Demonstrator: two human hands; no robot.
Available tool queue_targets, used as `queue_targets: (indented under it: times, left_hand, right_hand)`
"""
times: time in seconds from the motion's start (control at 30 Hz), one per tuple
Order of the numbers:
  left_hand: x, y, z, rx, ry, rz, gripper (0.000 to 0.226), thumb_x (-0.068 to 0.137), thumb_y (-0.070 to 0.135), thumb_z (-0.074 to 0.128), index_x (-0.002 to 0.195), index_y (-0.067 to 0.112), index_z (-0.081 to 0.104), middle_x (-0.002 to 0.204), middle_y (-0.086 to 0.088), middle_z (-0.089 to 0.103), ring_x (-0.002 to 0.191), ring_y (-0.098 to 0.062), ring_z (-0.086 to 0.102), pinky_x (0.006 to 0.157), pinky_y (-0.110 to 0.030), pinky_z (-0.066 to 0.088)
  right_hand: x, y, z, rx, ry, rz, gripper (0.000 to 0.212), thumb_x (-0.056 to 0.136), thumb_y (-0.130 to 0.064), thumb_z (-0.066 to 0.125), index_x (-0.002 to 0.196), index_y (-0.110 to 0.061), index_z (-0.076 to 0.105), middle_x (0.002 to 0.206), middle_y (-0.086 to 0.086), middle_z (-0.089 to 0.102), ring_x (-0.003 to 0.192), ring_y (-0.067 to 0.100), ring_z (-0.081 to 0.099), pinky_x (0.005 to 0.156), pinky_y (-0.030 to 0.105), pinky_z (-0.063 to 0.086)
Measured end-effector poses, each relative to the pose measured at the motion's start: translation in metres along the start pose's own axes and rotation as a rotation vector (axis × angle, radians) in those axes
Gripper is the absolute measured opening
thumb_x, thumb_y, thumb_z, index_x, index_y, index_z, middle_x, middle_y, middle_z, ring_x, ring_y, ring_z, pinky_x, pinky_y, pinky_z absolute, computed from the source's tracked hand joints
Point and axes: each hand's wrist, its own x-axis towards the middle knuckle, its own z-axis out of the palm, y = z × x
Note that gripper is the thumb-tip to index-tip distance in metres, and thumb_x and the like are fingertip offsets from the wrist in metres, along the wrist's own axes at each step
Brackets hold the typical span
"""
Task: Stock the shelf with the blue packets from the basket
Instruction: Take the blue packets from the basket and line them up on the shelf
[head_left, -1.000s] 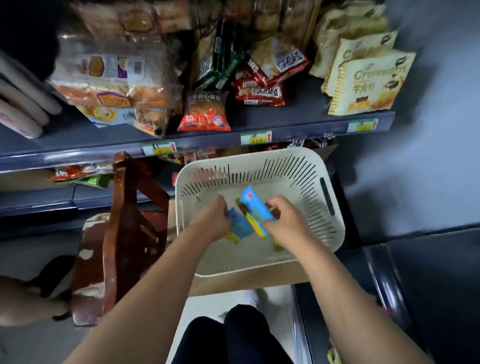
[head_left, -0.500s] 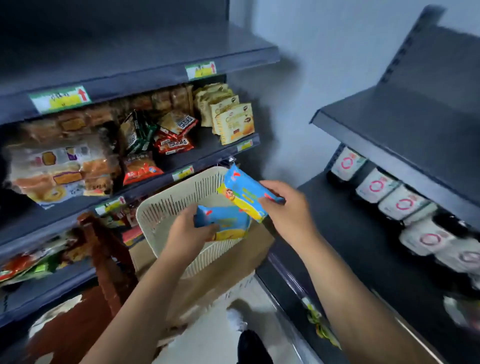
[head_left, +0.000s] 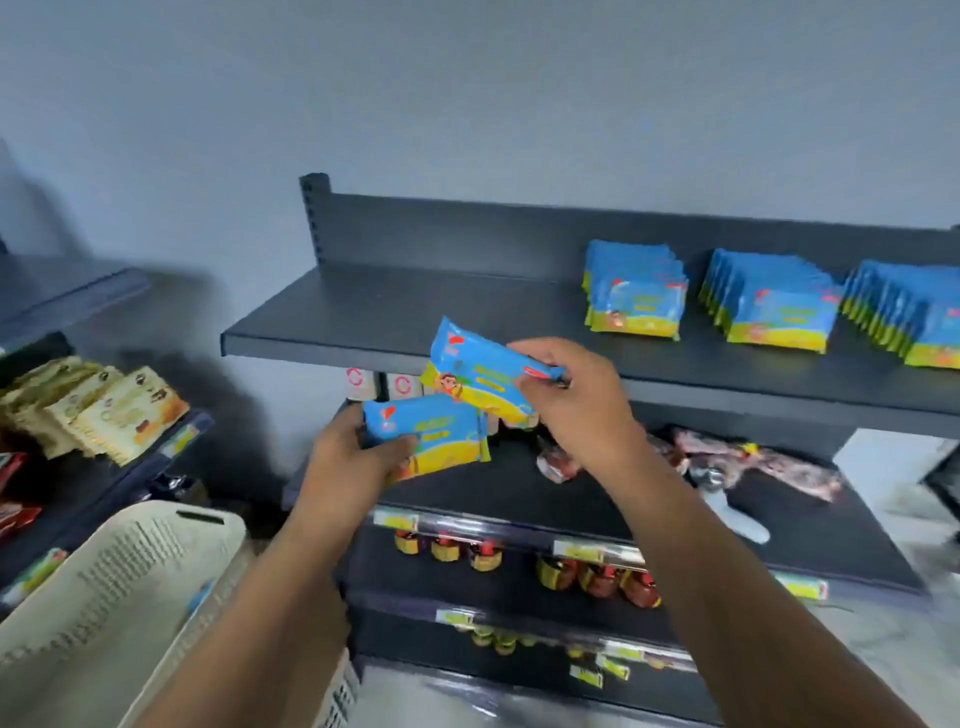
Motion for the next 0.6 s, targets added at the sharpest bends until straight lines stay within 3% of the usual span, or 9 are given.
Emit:
queue_targets:
  times: [0.1, 0.23, 0.3, 0.4, 0.6]
  left_hand:
    - [0.008, 0.025, 0.063, -0.009, -0.126, 0.043, 0.027, 0.085, -0.006, 0.075, 0.107, 0.008, 0.069, 0.093, 0.0, 0.079, 0.081, -0.013, 0.074, 0.062, -0.018, 0.055]
    - [0.012, 0.053, 0.142, -0.03, -0.257, 0.081, 0.03, 0.087, -0.001, 0.076, 0.114, 0.009, 0.071, 0.103, -0.002, 0.08, 0.087, -0.012, 0.075, 0.071, -0.024, 0.057]
    - [0.016, 0.062, 0.179, -0.042, -0.266, 0.115, 0.03, 0.086, -0.002, 0.076, 0.114, 0.009, 0.07, 0.101, -0.001, 0.079, 0.084, -0.009, 0.074, 0.068, -0.021, 0.056]
    - [0.019, 0.075, 0.232, -0.041, -0.269, 0.144, 0.031, 0.086, -0.002, 0.077, 0.112, 0.012, 0.068, 0.1, 0.001, 0.079, 0.086, -0.01, 0.075, 0.068, -0.019, 0.057]
    - [0.042, 0.095, 0.312, -0.057, -0.208, 0.175, 0.032, 0.087, -0.005, 0.075, 0.113, 0.012, 0.07, 0.107, -0.001, 0.079, 0.098, -0.019, 0.075, 0.085, -0.033, 0.059]
  right_hand:
    - [-0.003, -0.002, -0.067, 0.009, 0.094, 0.011, 0.039, 0.09, -0.001, 0.067, 0.099, -0.038, 0.074, 0.103, -0.023, 0.072, 0.099, -0.002, 0.066, 0.081, 0.018, 0.054]
    - [-0.001, 0.003, -0.148, -0.013, 0.23, -0.012, 0.029, 0.091, 0.0, 0.069, 0.107, -0.023, 0.074, 0.101, -0.019, 0.071, 0.084, -0.008, 0.064, 0.071, 0.013, 0.049]
    - [0.0, 0.009, -0.192, -0.064, 0.251, -0.02, 0.026, 0.092, 0.001, 0.07, 0.109, -0.018, 0.075, 0.102, -0.012, 0.072, 0.077, -0.01, 0.061, 0.067, 0.007, 0.045]
    - [0.004, 0.023, -0.263, -0.112, 0.288, -0.012, 0.029, 0.09, 0.001, 0.071, 0.107, -0.023, 0.076, 0.1, -0.017, 0.071, 0.078, -0.01, 0.059, 0.07, 0.006, 0.044]
    - [0.017, 0.069, -0.378, -0.171, 0.377, 0.036, 0.032, 0.089, -0.002, 0.072, 0.104, -0.03, 0.078, 0.094, -0.018, 0.076, 0.081, 0.001, 0.063, 0.081, 0.031, 0.054]
